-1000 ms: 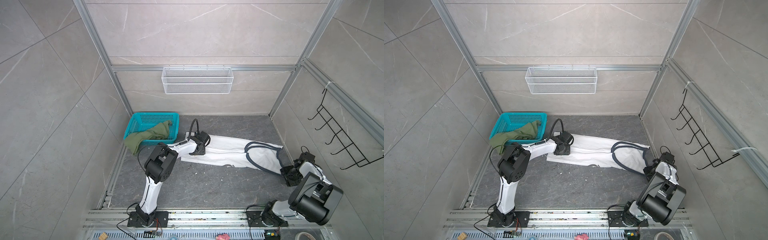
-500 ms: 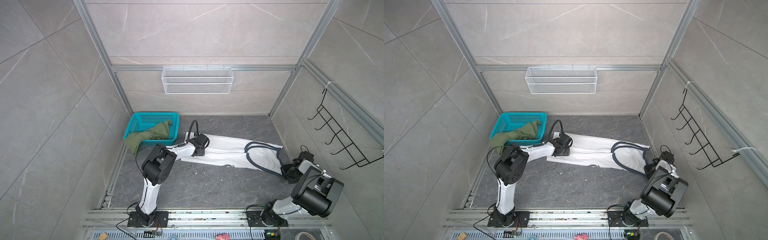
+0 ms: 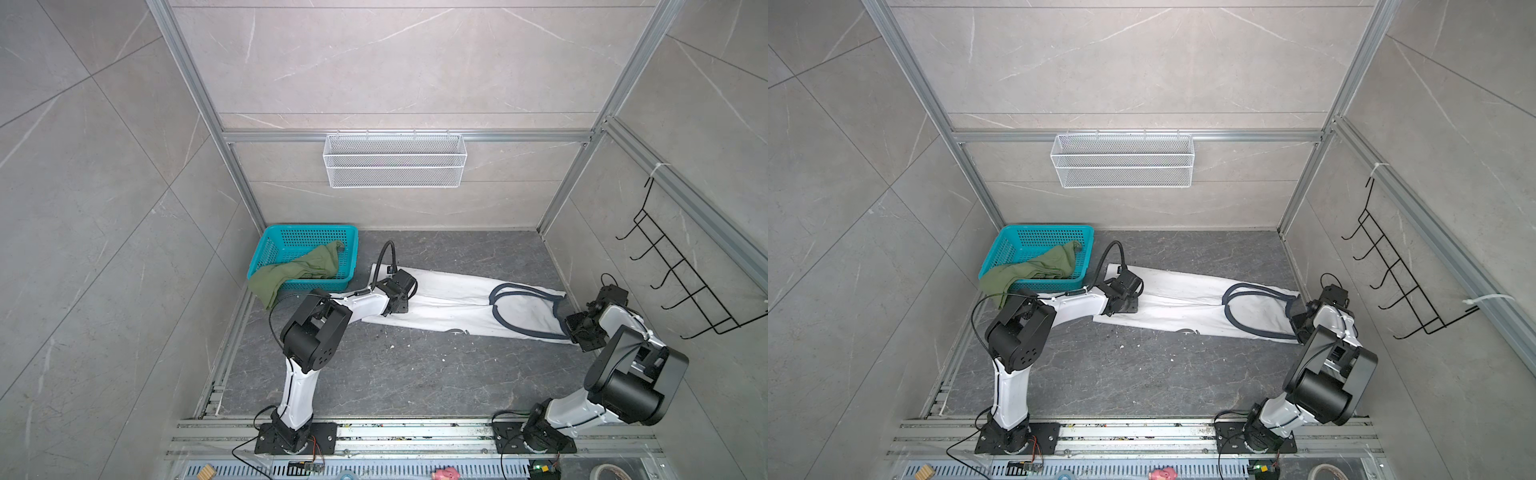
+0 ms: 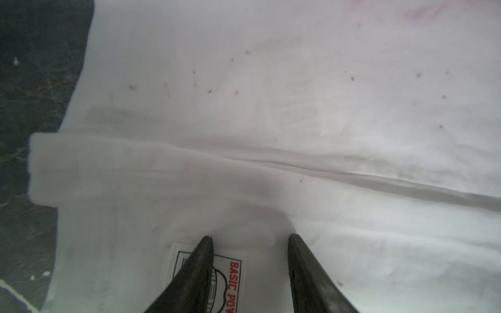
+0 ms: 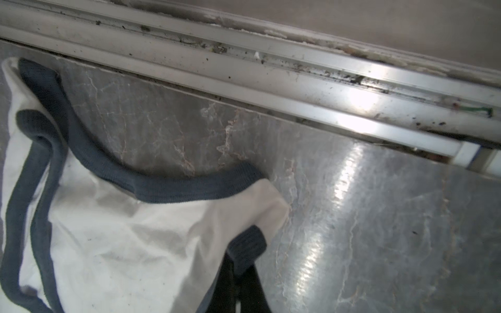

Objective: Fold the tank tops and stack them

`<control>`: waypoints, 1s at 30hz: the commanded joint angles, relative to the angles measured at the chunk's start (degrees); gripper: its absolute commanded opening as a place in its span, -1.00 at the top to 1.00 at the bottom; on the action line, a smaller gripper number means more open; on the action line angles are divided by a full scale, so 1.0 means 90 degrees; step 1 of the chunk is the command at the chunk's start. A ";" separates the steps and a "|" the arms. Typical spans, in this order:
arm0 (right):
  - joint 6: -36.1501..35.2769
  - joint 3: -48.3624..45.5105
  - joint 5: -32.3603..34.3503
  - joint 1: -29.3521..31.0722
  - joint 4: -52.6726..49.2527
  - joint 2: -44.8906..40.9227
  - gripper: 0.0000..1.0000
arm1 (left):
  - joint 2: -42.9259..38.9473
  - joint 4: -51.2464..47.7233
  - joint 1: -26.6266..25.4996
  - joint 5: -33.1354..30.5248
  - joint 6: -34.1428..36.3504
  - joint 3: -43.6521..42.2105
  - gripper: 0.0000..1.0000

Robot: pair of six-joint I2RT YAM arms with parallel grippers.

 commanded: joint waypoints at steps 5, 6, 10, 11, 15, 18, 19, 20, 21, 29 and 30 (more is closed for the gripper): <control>0.0045 0.0668 0.0419 0.0116 -0.0155 0.0843 0.95 | 0.0160 -0.0763 0.0097 -0.0043 0.0072 -0.0391 0.04; 0.0042 0.0722 0.0485 0.0142 -0.0165 0.0933 0.94 | 0.0160 -0.0756 0.0097 -0.0043 0.0062 -0.0403 0.04; 0.0018 0.0981 0.0831 0.0334 -0.0314 0.1215 0.71 | 0.0165 -0.0753 0.0097 -0.0027 0.0051 -0.0431 0.04; 0.0003 0.1062 0.0914 0.0381 -0.0389 0.1272 0.55 | 0.0150 -0.0760 0.0097 -0.0043 0.0067 -0.0435 0.04; -0.0015 0.0995 0.1007 0.0467 -0.0439 0.1029 0.02 | -0.0025 -0.0851 0.0035 -0.0029 0.0135 -0.0368 0.04; -0.0079 0.0843 0.1139 0.0606 -0.0491 0.0585 -0.32 | -0.0221 -0.1012 -0.0062 0.0033 0.0193 -0.0201 0.01; -0.0112 0.0807 0.1159 0.0656 -0.0542 0.0453 -0.39 | -0.0299 -0.1087 -0.0102 0.0035 0.0215 -0.0110 -0.01; -0.0143 0.0754 0.1153 0.0698 -0.0586 0.0300 -0.46 | -0.0358 -0.1172 -0.0143 0.0053 0.0242 -0.0012 -0.02; -0.0174 0.0709 0.1140 0.0754 -0.0619 0.0148 -0.50 | -0.0408 -0.1239 -0.0171 0.0071 0.0266 0.0092 -0.03; -0.0513 0.0067 0.0901 0.1566 -0.0787 -0.1064 -0.98 | -0.0521 -0.1695 -0.0266 0.0099 0.0671 0.0985 -0.14; -0.0524 -0.0008 0.0815 0.1739 -0.0788 -0.1132 -0.98 | -0.0448 -0.1706 -0.0253 0.0086 0.0749 0.1074 -0.15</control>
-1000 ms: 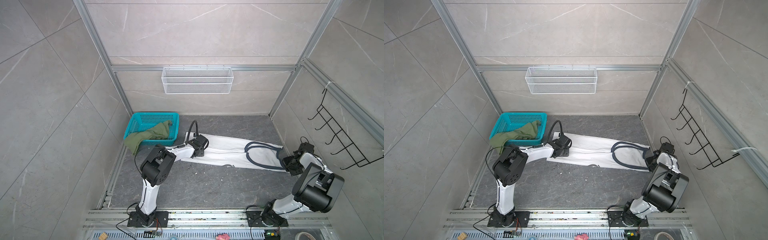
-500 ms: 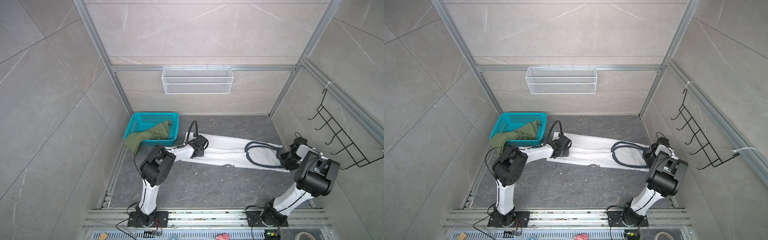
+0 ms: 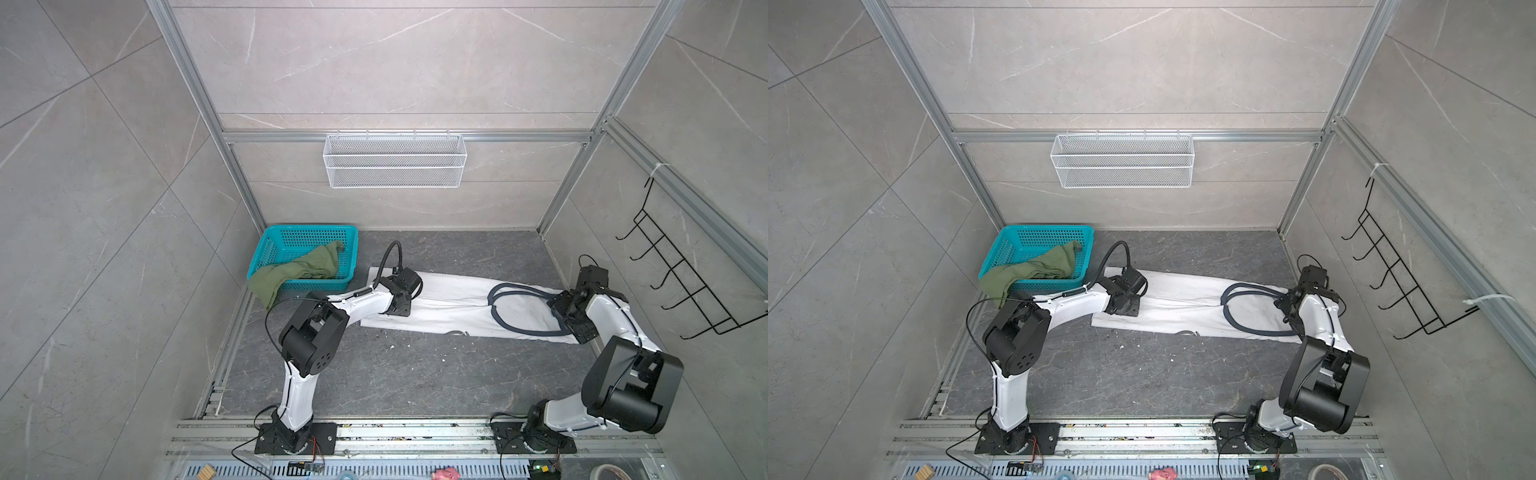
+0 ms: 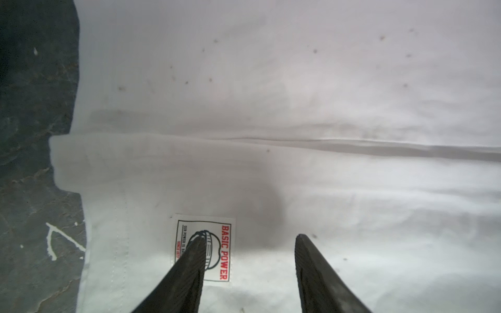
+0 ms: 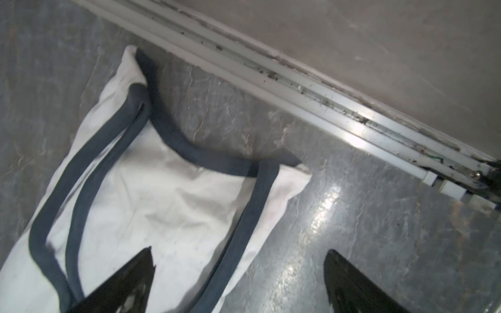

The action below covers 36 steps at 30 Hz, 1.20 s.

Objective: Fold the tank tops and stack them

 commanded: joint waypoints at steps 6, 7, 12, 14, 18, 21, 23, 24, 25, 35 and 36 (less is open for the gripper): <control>-0.0143 -0.0611 -0.1100 0.1486 0.0112 -0.0006 -0.93 | 0.0642 -0.0418 0.0425 0.0360 0.0745 0.1155 -0.17; -0.0110 -0.0600 -0.1105 0.1715 0.0165 0.0156 -0.91 | 0.0802 -0.0474 0.0479 0.0386 0.0817 0.1325 -0.17; -0.0041 -0.0314 -0.1108 0.2383 0.0364 0.1140 -0.80 | 0.1344 -0.0669 0.0570 0.0477 0.1114 0.1737 -0.18; -0.0035 -0.0167 -0.1079 0.2476 0.0378 0.1530 -0.77 | 0.1408 -0.0732 0.0567 0.0513 0.1136 0.1673 -0.17; -0.0142 0.0301 -0.0915 0.2518 0.0125 0.2292 -0.76 | 0.1162 -0.0607 0.0509 0.0587 0.0932 0.1055 -0.17; -0.0259 0.0696 -0.0722 0.2517 -0.0047 0.2724 -0.72 | 0.0789 -0.0358 0.0363 0.0557 0.0653 0.0205 -0.17; -0.0354 0.0944 -0.0622 0.2569 -0.0106 0.2907 -0.69 | 0.0494 -0.0209 0.0213 0.0469 0.0447 -0.0397 -0.17; -0.0415 0.1107 -0.0516 0.2639 -0.0182 0.3008 -0.68 | 0.0300 -0.0112 0.0115 0.0414 0.0296 -0.0781 -0.17; -0.0482 0.1315 -0.0411 0.2719 -0.0302 0.3131 -0.68 | 0.0071 -0.0033 0.0026 0.0407 0.0142 -0.1181 -0.17; -0.0956 0.4137 0.0262 0.3959 -0.1540 0.4883 -0.70 | -0.1649 0.0033 -0.1882 0.0250 -0.1659 -0.3313 -0.17; -0.0974 0.4484 0.0301 0.4060 -0.1645 0.5096 -0.70 | -0.1745 0.0021 -0.2136 0.0249 -0.1842 -0.3395 -0.17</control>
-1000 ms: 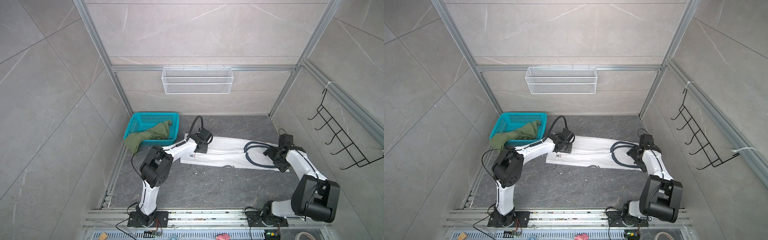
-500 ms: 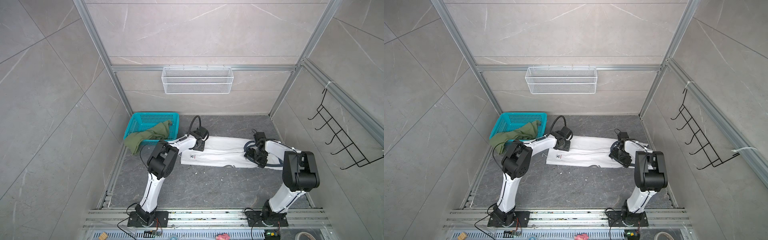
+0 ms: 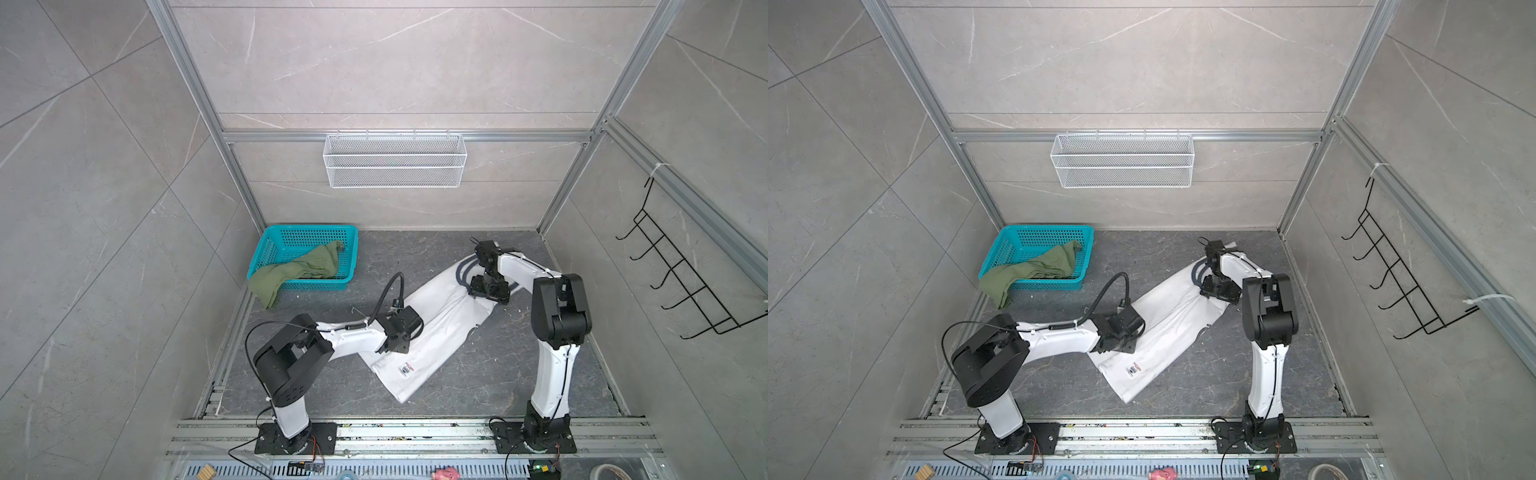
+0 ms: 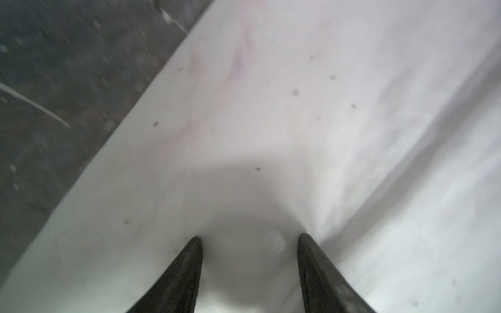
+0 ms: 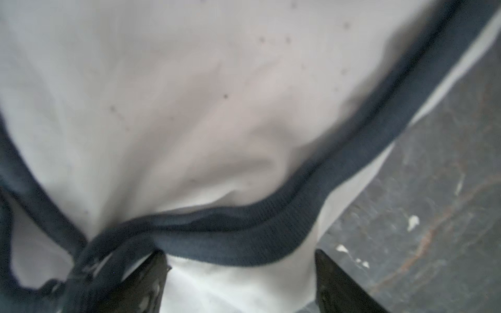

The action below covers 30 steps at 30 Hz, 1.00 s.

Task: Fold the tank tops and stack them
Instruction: 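Rotate the folded strip lengthwise toward the robot with both grippers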

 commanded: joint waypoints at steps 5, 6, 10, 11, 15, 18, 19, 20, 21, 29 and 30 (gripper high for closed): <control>-0.0258 0.2443 0.0126 0.0738 -0.1078 0.1704 -0.72 | -0.0210 -0.1027 -0.1483 0.0114 -0.0989 -0.0181 -0.16; -0.0269 0.2933 0.0155 0.0831 -0.1329 0.1899 -0.72 | -0.0254 -0.1133 -0.1582 0.0059 -0.0983 -0.0081 -0.16; -0.0286 0.4124 0.0321 0.1000 -0.2052 0.2098 -0.80 | -0.0781 -0.1313 -0.1592 -0.0173 -0.0838 0.0044 -0.21; -0.0305 0.4159 0.0306 0.0995 -0.2090 0.1984 -0.81 | -0.0912 -0.1371 -0.1584 -0.0274 -0.0761 0.0086 -0.22; -0.0370 0.3143 0.0307 0.1004 -0.1772 0.0950 -0.83 | -0.1389 -0.1515 -0.1330 -0.0417 -0.0553 0.0092 -0.24; -0.0332 0.1438 -0.0062 0.1030 -0.0986 -0.0350 -0.83 | -0.1592 -0.1448 -0.0978 -0.0326 -0.0483 -0.0197 -0.24; -0.0281 0.0881 -0.0223 0.1066 -0.0716 -0.0725 -0.81 | -0.1624 -0.1405 -0.0863 -0.0250 -0.0433 -0.0290 -0.24; -0.0209 0.0206 -0.0418 0.1139 -0.0370 -0.1169 -0.80 | -0.1637 -0.1354 -0.0730 -0.0168 -0.0368 -0.0385 -0.24; -0.0110 -0.0453 -0.0582 0.1252 -0.0054 -0.1572 -0.78 | -0.1620 -0.1319 -0.0622 -0.0065 -0.0327 -0.0473 -0.24; 0.1049 -0.2855 -0.0707 0.2586 0.1240 -0.2145 -0.73 | -0.1161 -0.0787 -0.0397 0.0724 -0.0334 -0.0922 -0.21; 0.1063 -0.2800 -0.0703 0.2698 0.1246 -0.1959 -0.72 | -0.1126 -0.0697 -0.0460 0.0790 -0.0427 -0.0981 -0.21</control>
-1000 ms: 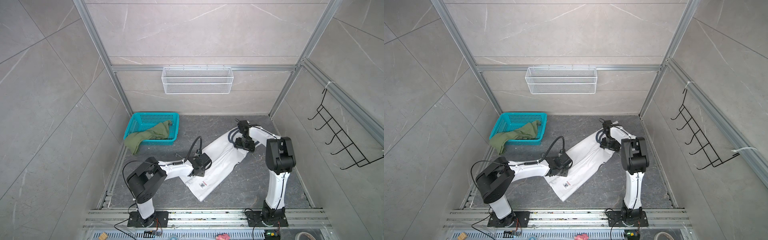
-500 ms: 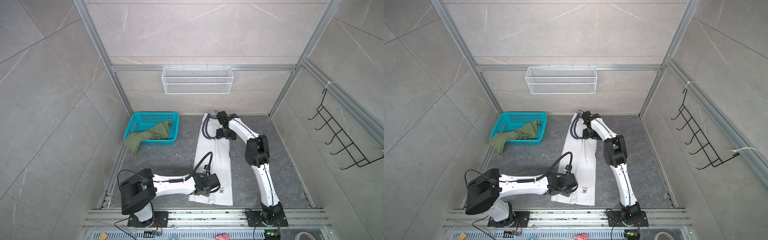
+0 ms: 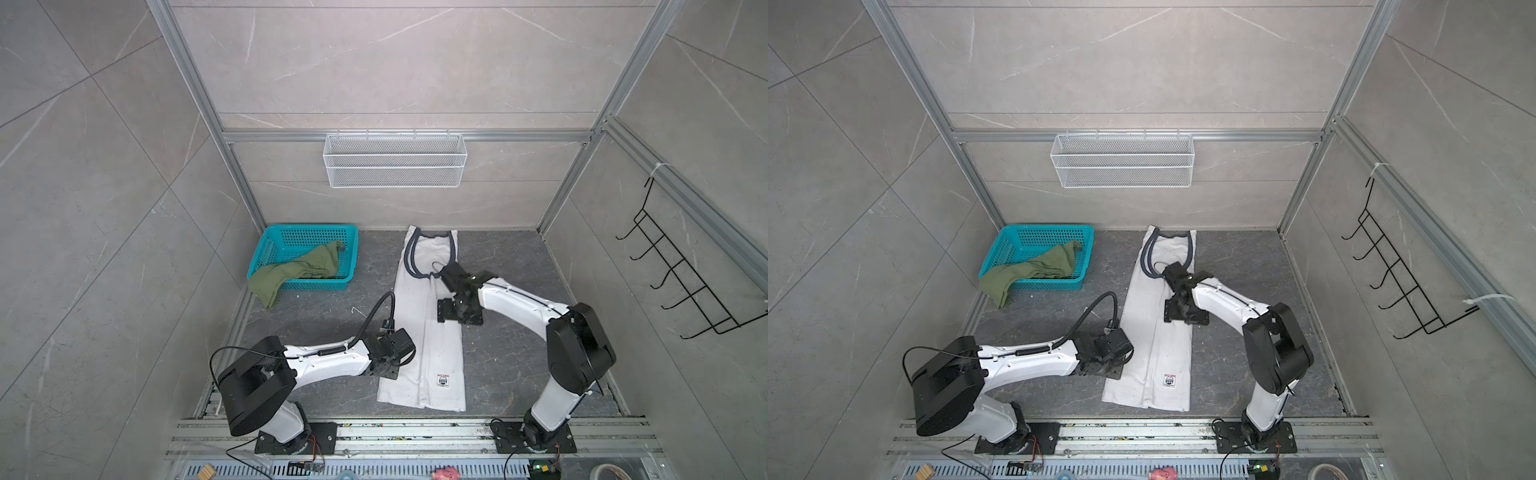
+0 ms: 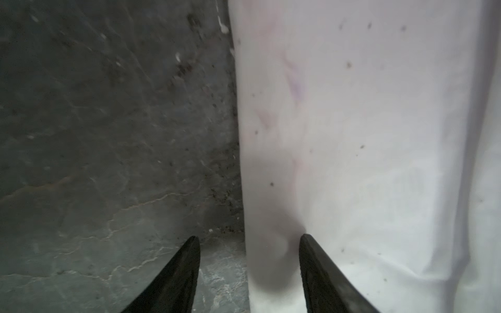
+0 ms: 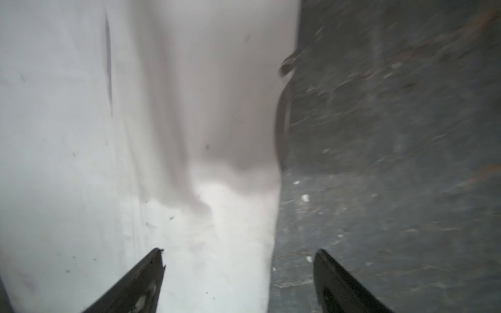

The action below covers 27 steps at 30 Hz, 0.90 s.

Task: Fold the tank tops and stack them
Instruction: 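Rotate the folded strip lengthwise toward the robot with both grippers, then grasp the strip's near hem corners with both grippers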

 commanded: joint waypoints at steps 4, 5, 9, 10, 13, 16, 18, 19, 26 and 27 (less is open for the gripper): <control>0.0386 0.0212 -0.0101 0.0321 0.0660 0.1145 -0.72 | 0.0235 0.0385 -0.0511 0.0467 -0.0359 -0.0113 -0.21; 0.0332 0.0348 -0.0101 0.0315 0.0634 0.1333 -0.72 | 0.0257 0.0453 -0.0611 0.0501 -0.0458 -0.0124 -0.20; 0.0106 0.0973 -0.0029 0.0311 0.0334 0.1807 -0.72 | 0.0307 0.0549 -0.1046 0.0476 -0.0780 -0.0053 -0.20; 0.0081 0.1040 0.0051 0.0311 0.0255 0.1745 -0.72 | 0.0276 0.0526 -0.1121 0.0445 -0.0854 -0.0011 -0.20; 0.0067 0.0974 0.0335 0.0300 0.0017 0.1202 -0.75 | -0.0040 0.0168 -0.1153 0.0169 -0.1149 0.0032 -0.21; 0.0102 0.0534 0.0500 0.0290 -0.0169 0.0273 -0.77 | -0.0578 -0.0497 -0.1154 -0.0296 -0.1302 0.0116 -0.24; 0.0180 0.0075 0.0554 0.0294 -0.0262 -0.0451 -0.78 | -0.0928 -0.0877 -0.1150 -0.0449 -0.1324 0.0196 -0.26; 0.0243 -0.0190 0.0531 0.0291 -0.0302 -0.0839 -0.78 | -0.1078 -0.1055 -0.1154 -0.0478 -0.1359 0.0218 -0.27; 0.0982 -0.2208 -0.0250 0.0369 -0.0485 -0.3187 -0.70 | -0.2180 -0.0936 -0.1151 0.0197 -0.2042 -0.0540 -0.27; 0.1123 -0.2446 -0.0373 0.0419 -0.0516 -0.3466 -0.69 | -0.2307 -0.0859 -0.1156 0.0308 -0.2136 -0.0703 -0.27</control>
